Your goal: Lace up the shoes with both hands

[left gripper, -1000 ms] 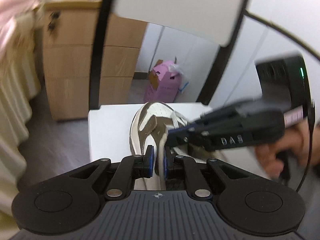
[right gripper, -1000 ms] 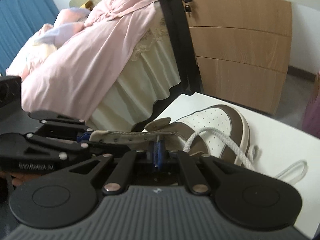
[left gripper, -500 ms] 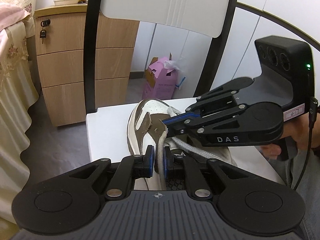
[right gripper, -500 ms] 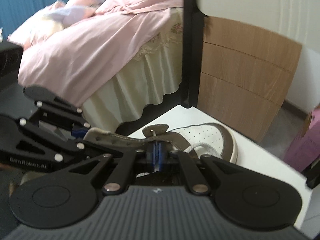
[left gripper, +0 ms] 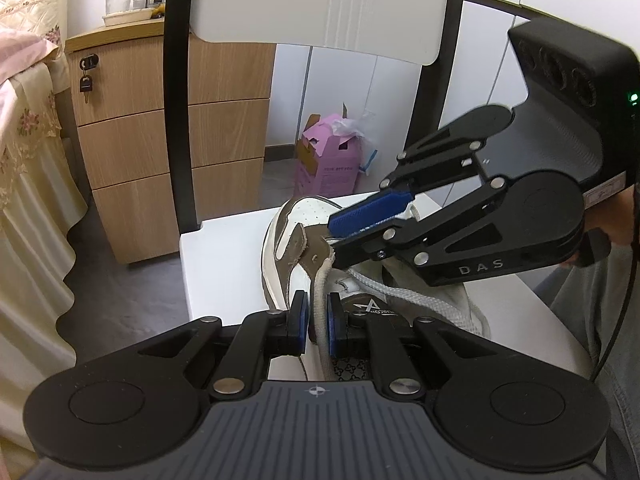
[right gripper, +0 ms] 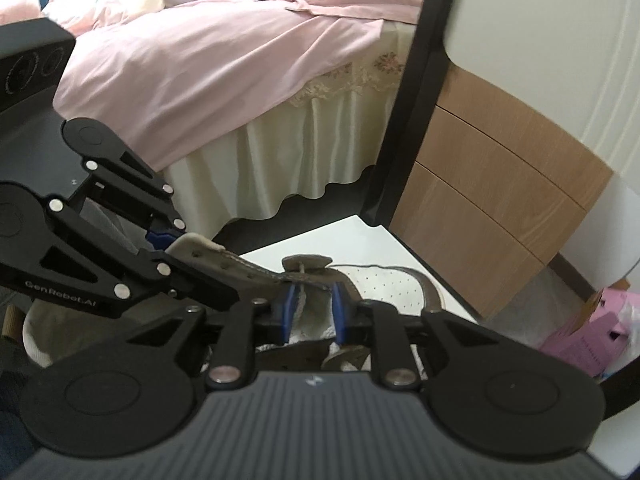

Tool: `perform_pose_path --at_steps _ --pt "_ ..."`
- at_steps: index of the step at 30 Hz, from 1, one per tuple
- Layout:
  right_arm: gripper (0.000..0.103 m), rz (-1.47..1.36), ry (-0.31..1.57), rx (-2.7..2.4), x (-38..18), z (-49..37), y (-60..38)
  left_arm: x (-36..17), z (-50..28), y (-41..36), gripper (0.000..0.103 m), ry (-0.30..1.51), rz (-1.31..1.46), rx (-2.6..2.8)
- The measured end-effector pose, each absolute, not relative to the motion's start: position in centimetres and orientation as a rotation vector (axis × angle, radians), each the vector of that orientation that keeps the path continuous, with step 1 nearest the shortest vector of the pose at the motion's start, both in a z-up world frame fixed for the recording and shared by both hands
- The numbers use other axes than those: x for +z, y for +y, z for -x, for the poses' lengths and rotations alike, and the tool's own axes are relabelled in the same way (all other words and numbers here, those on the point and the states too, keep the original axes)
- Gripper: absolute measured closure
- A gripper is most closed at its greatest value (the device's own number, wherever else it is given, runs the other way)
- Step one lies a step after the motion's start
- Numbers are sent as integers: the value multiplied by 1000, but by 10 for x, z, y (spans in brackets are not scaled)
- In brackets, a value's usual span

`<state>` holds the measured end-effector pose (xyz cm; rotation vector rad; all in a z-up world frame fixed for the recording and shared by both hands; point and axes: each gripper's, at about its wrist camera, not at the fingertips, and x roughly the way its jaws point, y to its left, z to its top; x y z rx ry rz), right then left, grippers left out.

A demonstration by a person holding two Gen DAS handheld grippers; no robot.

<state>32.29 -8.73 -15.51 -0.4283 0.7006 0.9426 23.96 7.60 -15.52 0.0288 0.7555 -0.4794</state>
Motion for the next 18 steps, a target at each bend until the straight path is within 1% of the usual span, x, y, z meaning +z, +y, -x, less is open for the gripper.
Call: perform_pose_path --at_steps 4,8,10,11,12,13,18 --pt "82 484 706 961 -151 -321 -82 -155 -239 75 92 753 -45 -482" --pt "82 465 777 968 -155 -331 -76 -156 -234 66 91 732 -128 -472" --pt "84 452 824 964 -159 -337 -72 -158 -232 61 88 724 -183 -459" --pt "85 446 848 962 -161 -340 -70 -160 -231 59 88 725 -205 -455" --pt "96 446 868 955 -163 -341 -68 -162 -230 57 88 724 -229 -453" --pt "100 446 886 947 -165 -343 -66 -163 -229 54 88 722 -255 -454" --pt "101 413 848 929 -166 -338 -64 -167 -226 48 89 715 -333 -463"
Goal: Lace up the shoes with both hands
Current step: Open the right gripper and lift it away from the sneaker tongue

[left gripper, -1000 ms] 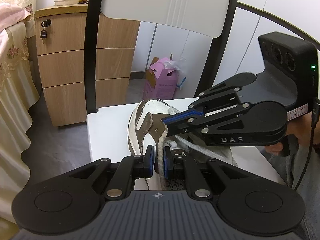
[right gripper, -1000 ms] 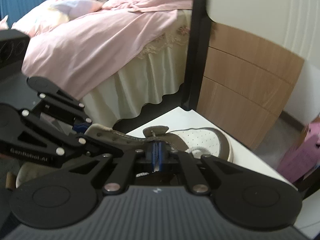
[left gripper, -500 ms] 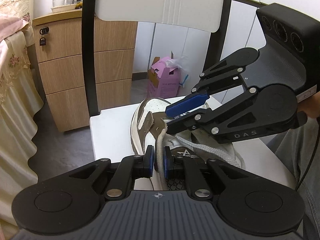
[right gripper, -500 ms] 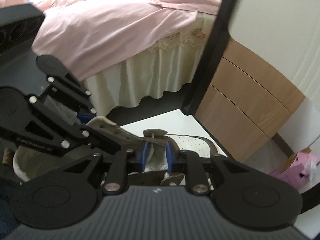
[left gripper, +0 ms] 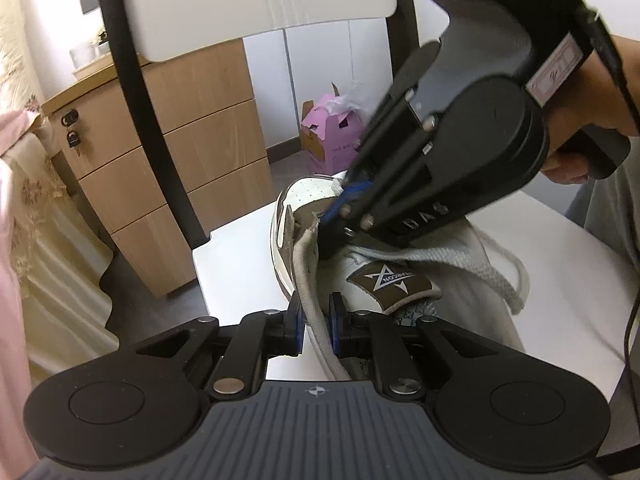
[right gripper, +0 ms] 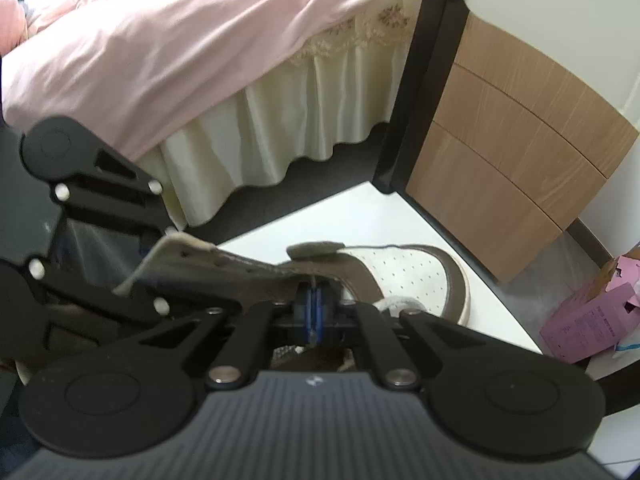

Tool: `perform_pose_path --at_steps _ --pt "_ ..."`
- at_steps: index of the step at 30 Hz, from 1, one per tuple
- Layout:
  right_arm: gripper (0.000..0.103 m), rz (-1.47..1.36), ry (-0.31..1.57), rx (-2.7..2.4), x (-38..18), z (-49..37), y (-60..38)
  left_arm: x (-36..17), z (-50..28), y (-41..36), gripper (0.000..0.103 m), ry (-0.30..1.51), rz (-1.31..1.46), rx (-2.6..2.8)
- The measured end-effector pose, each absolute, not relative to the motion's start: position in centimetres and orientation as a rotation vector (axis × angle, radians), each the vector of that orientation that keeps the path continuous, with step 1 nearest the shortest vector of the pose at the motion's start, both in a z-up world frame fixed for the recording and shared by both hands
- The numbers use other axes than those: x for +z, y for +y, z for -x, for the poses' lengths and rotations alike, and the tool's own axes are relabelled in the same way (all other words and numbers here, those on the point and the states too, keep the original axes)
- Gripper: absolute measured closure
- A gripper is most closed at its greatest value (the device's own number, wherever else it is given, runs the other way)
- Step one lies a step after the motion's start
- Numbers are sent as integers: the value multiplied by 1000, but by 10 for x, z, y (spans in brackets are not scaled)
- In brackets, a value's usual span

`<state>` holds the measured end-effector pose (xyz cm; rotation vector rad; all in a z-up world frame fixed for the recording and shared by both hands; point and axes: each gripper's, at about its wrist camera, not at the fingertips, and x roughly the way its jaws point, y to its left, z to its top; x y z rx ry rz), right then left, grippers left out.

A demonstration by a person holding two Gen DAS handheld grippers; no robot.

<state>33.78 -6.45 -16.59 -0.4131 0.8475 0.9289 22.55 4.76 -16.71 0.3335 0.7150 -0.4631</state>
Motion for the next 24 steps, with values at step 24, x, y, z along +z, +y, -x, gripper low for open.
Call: perform_pose_path --at_steps 24 --pt "83 86 769 973 -152 -361 -101 -170 -224 47 89 723 -324 -443"
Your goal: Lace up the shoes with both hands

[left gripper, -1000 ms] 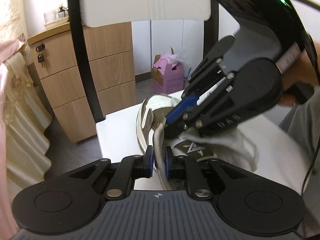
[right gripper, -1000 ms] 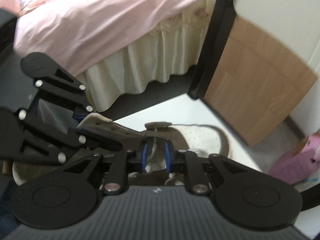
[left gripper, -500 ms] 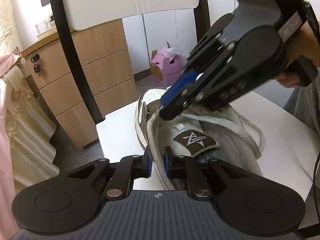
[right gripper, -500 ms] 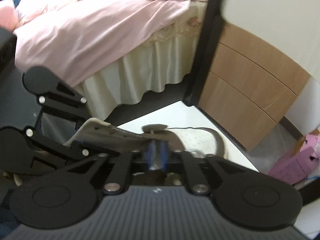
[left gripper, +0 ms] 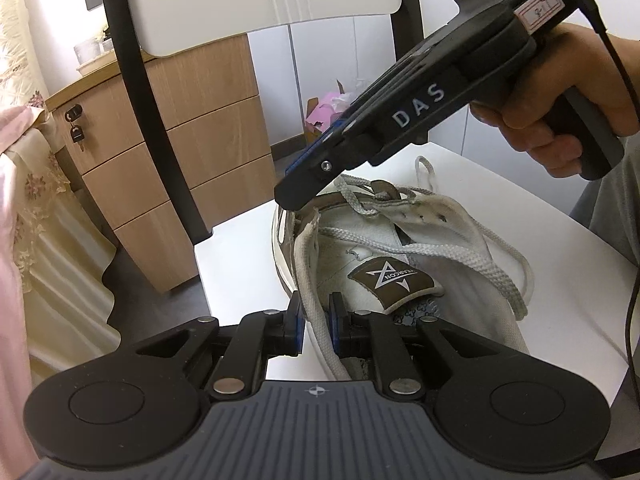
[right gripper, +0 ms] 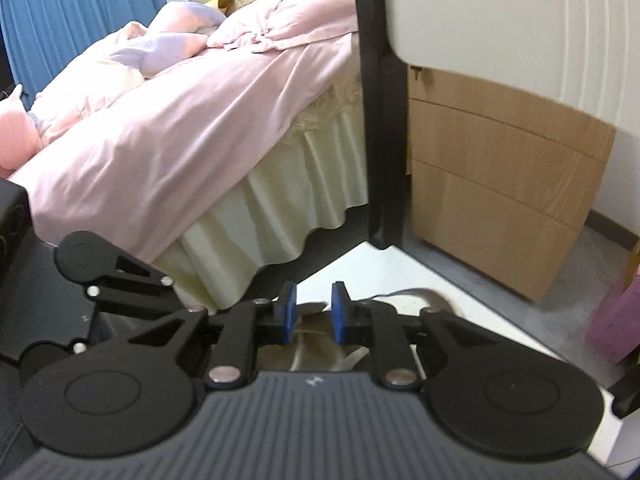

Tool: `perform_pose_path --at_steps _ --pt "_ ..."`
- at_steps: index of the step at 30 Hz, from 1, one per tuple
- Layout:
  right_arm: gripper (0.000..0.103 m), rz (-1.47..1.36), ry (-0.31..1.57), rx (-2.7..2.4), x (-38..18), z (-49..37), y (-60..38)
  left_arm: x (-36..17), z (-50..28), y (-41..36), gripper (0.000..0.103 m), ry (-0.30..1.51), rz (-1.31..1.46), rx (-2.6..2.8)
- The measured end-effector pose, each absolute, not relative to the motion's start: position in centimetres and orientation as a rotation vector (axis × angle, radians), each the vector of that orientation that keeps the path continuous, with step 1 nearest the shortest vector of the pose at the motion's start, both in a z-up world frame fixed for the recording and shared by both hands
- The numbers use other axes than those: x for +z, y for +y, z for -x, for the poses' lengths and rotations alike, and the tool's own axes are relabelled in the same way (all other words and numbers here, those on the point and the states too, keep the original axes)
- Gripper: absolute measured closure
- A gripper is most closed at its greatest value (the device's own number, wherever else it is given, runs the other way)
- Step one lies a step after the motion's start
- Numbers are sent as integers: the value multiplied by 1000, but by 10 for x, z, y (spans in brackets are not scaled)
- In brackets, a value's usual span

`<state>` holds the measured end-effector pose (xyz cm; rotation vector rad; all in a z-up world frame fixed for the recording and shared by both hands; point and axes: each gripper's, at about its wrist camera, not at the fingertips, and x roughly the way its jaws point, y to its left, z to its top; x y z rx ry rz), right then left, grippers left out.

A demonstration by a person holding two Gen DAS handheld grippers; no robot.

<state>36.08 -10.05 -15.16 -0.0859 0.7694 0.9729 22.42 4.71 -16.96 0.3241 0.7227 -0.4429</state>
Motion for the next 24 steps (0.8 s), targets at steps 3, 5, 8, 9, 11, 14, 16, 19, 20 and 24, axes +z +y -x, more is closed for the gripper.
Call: perform_pose_path --at_steps 3,5,8,9,11,14,16,19,20,24 --pt "83 83 777 978 -153 -361 -101 -169 -225 47 89 724 -325 -442" --pt "83 76 779 988 -153 -362 -102 -169 -225 46 89 723 -331 -442" --pt "83 87 781 1019 -153 -362 -99 -169 -225 47 89 722 -332 -442" --pt "83 92 781 1031 -153 -361 -98 -170 -226 47 89 723 -330 -442" --pt "83 110 778 1045 -152 -359 -96 -170 -226 47 89 722 -329 -441" --pt "84 106 789 1038 -151 -362 -97 -169 -226 46 89 722 -333 -441" --pt "84 91 802 1039 -154 -365 -98 -169 -226 46 89 723 -336 -442" --pt "83 74 809 1050 -156 -369 -93 -170 -226 46 89 723 -339 -441" --pt "83 78 811 1054 -156 -370 -91 -170 -226 46 89 724 -340 -441" --pt "83 157 827 1065 -156 -368 -78 -170 -226 46 89 725 -339 -440"
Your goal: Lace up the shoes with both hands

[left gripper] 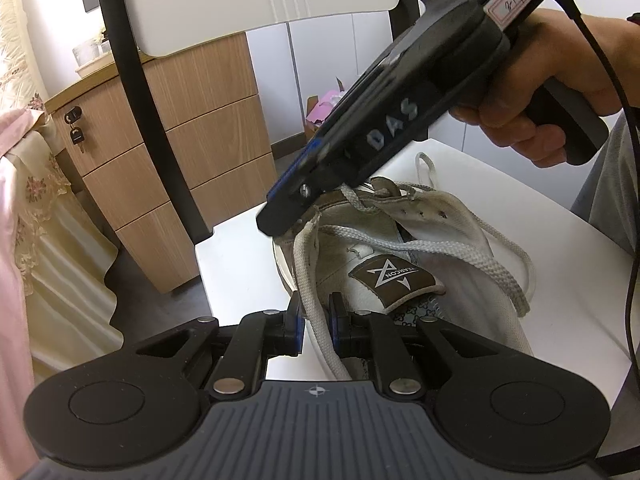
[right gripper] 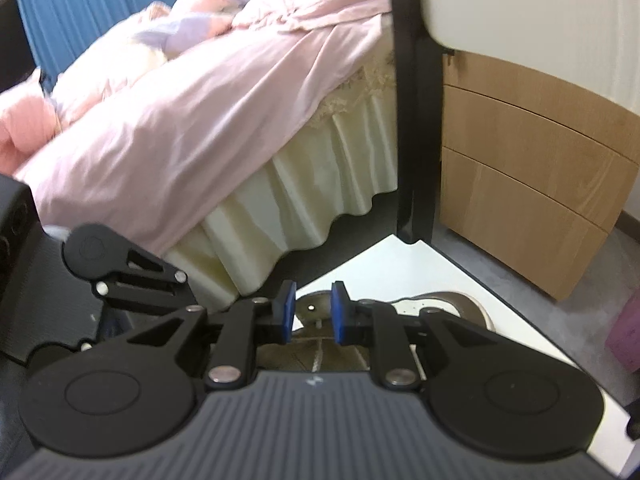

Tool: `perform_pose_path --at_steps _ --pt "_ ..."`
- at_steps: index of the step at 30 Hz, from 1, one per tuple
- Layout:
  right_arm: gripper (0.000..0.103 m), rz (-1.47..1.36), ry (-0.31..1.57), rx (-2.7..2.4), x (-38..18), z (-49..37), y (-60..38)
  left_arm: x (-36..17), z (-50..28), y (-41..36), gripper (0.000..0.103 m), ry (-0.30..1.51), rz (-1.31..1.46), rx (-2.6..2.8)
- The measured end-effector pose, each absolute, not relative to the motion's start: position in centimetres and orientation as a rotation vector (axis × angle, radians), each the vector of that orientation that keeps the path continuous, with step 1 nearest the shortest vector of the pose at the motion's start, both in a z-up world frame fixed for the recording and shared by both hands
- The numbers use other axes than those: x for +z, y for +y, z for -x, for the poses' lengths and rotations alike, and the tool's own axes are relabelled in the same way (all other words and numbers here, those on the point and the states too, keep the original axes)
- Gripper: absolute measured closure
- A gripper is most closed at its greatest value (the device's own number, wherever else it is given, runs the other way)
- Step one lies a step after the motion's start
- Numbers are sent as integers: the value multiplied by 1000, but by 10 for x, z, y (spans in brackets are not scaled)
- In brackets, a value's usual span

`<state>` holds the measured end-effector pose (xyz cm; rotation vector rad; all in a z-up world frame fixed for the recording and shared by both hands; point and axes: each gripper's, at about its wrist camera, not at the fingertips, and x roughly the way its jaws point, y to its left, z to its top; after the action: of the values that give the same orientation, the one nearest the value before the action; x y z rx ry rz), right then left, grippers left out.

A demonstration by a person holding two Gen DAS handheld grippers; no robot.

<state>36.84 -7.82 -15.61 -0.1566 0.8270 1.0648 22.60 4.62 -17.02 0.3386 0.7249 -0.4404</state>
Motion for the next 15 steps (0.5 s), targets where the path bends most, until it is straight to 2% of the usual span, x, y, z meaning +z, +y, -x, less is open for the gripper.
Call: perform_pose_path --at_steps 4,15 --pt "83 344 773 1069 -156 -352 -64 -171 -225 45 88 729 -341 -438" --pt "84 323 811 1052 -155 -357 -71 -172 -225 43 88 734 -338 -437"
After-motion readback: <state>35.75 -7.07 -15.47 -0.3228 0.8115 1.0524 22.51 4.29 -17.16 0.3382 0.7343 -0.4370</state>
